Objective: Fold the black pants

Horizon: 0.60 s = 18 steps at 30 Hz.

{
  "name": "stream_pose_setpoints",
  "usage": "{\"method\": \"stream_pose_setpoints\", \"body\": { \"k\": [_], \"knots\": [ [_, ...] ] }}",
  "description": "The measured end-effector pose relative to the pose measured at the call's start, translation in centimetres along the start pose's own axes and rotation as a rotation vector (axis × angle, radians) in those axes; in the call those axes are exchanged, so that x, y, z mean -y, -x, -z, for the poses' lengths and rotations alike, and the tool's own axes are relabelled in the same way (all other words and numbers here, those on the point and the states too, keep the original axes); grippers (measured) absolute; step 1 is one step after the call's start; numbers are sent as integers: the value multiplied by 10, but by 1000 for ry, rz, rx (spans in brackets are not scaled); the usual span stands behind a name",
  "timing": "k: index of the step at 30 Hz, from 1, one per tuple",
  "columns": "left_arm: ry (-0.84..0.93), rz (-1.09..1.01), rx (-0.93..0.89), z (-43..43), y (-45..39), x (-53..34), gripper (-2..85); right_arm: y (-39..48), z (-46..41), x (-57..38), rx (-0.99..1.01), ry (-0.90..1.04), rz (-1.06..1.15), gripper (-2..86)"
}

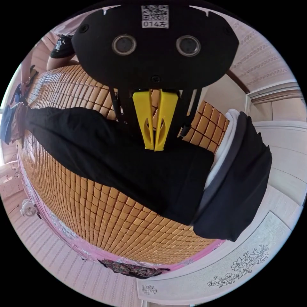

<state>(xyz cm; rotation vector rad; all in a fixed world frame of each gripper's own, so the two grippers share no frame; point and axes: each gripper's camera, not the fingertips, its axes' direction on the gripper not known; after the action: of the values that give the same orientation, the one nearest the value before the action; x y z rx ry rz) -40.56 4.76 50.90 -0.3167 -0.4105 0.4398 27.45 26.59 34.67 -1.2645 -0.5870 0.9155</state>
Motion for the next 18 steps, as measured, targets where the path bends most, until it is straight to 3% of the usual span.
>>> {"method": "stream_pose_setpoints", "body": {
  "k": [4,8,12,18],
  "knots": [
    [54,20,-59,6,0,-2,-10,-29,22,-36,140,-78,-57,-5],
    [71,18,-12,17,6,-27,-10,-53,44,-91,41,-125,-101,-1],
    [15,-7,-42,29,11,-59,-10,-72,44,-144,115,-73,-87,9],
    [-89,88,-118,54,10,-80,-10,-47,29,-115,206,-117,-78,85]
  ]
}}
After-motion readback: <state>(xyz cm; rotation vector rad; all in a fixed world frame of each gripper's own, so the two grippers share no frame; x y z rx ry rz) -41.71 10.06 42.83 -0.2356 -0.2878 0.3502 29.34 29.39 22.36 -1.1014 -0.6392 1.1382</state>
